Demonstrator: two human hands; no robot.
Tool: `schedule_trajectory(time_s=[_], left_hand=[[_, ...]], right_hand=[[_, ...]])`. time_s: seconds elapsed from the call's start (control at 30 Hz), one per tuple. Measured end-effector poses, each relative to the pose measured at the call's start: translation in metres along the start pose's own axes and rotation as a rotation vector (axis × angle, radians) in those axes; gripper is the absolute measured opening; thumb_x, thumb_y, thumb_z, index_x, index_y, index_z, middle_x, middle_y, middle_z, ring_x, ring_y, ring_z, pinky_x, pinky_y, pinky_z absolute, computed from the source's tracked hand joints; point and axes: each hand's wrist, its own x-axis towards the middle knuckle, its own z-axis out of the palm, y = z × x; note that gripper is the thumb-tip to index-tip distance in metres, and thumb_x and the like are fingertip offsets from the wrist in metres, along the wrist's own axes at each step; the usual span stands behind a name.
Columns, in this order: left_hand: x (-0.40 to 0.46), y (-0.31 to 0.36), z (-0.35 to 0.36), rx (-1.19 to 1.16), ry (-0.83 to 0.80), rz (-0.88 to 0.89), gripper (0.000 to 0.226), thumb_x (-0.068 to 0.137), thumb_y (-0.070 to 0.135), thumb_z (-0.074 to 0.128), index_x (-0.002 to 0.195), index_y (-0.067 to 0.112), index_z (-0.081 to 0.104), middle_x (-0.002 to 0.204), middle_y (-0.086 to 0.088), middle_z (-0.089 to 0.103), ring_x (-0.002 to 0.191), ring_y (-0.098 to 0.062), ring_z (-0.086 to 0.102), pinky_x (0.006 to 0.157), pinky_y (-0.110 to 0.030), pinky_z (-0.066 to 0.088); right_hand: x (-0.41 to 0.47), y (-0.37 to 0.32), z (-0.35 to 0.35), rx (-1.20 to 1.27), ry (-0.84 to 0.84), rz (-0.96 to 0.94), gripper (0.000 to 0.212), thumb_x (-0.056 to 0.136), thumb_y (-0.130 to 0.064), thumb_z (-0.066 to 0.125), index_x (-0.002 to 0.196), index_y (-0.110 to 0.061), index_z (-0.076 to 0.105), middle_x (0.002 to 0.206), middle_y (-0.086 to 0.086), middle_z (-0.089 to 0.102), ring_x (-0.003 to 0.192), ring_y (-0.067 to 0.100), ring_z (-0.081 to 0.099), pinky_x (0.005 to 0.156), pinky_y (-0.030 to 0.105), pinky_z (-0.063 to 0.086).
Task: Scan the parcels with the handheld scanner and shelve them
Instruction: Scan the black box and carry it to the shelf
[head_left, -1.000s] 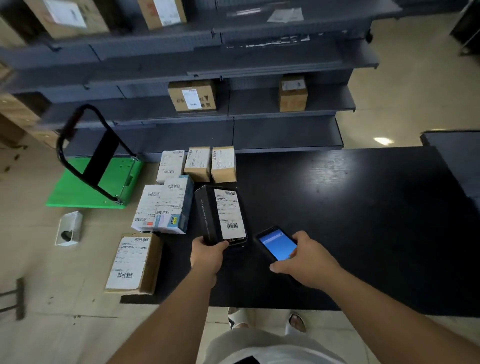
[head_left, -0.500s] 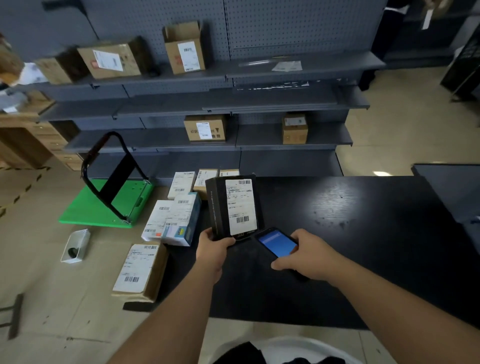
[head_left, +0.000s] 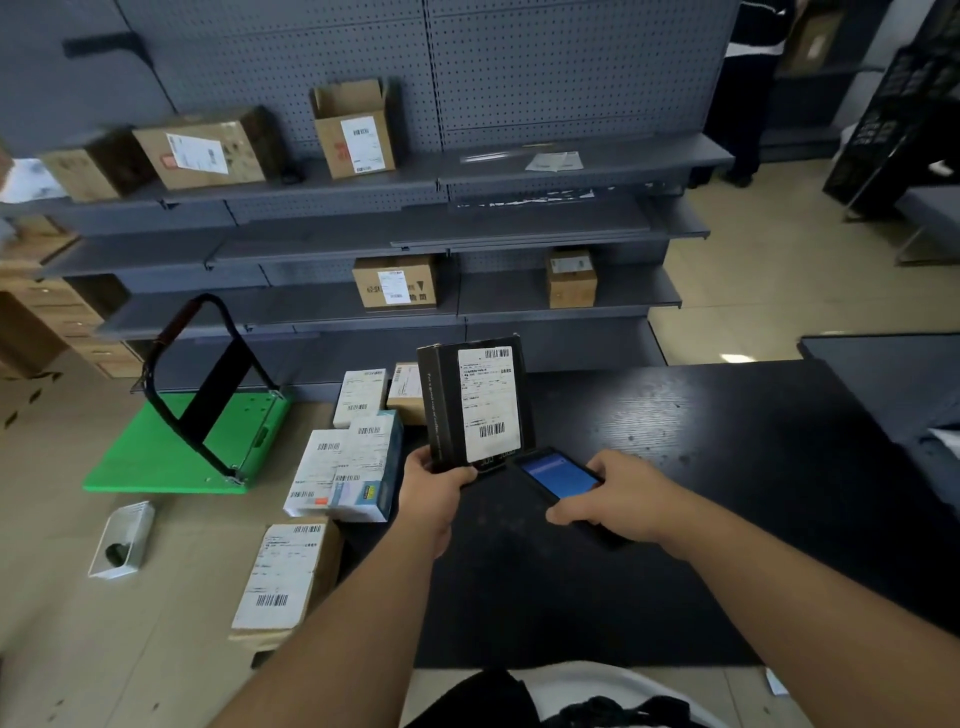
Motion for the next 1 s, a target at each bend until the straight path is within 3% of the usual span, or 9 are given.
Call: schedule_trajectory(time_s=[0.27,0.4,0.63,0.8,0.93,1.0], left_hand=[[0.018,-0.002,-0.005,0.003,-0.02,-0.004,0.084,0.076,0.005,0.086,0.147,0.022,0.046,0.125,-0.005,0.07,0.113,-0.03,0.07,0.1,-0.055,0.058],[0.019,-0.001,-0.005,0.003,-0.019,0.01,0.078,0.081,0.001,0.084,0.146,0.02,0.046,0.125,-0.004,0.068,0.114,-0.027,0.068,0.104,-0.051,0.056],[0.024,-0.009,-0.007,0.027,-0.061,-0.015,0.079,0.082,0.003,0.083,0.149,0.022,0.045,0.123,0.0,0.066,0.113,-0.025,0.067,0.103,-0.048,0.057],[0.022,-0.02,0.001,0.06,-0.144,-0.061,0.076,0.083,0.006,0.084,0.148,0.02,0.047,0.128,-0.002,0.066,0.113,-0.022,0.068,0.104,-0.047,0.056],[0.011,-0.034,0.022,0.077,-0.225,-0.126,0.072,0.086,0.003,0.082,0.149,0.015,0.05,0.13,-0.006,0.068,0.108,-0.02,0.072,0.088,-0.034,0.062],[0.001,-0.042,0.035,0.087,-0.278,-0.171,0.068,0.088,0.001,0.081,0.148,0.013,0.051,0.129,-0.007,0.069,0.107,-0.021,0.073,0.088,-0.033,0.063]], right_hand=[[0.004,-0.005,0.004,-0.006,0.009,0.027,0.07,0.066,-0.059,0.089,0.115,-0.024,0.054,0.113,-0.003,0.06,0.1,0.016,0.061,0.09,0.038,0.057],[0.005,-0.008,0.01,0.008,0.008,0.041,0.072,0.067,-0.059,0.089,0.118,-0.021,0.054,0.114,0.0,0.059,0.099,0.016,0.061,0.081,0.033,0.055],[0.001,0.0,0.018,0.144,0.036,0.131,0.067,0.074,-0.051,0.089,0.119,-0.02,0.048,0.108,-0.003,0.057,0.098,0.015,0.061,0.083,0.033,0.055],[-0.003,0.024,0.03,0.26,0.129,0.247,0.076,0.07,-0.05,0.092,0.124,-0.017,0.05,0.111,0.003,0.061,0.098,0.021,0.065,0.089,0.043,0.061],[-0.014,0.053,0.036,0.402,0.242,0.345,0.08,0.072,-0.048,0.092,0.132,-0.017,0.049,0.11,0.002,0.061,0.094,0.02,0.066,0.083,0.04,0.061],[-0.022,0.073,0.039,0.47,0.3,0.392,0.088,0.07,-0.051,0.092,0.138,-0.016,0.049,0.115,0.003,0.062,0.098,0.02,0.066,0.083,0.039,0.06]])
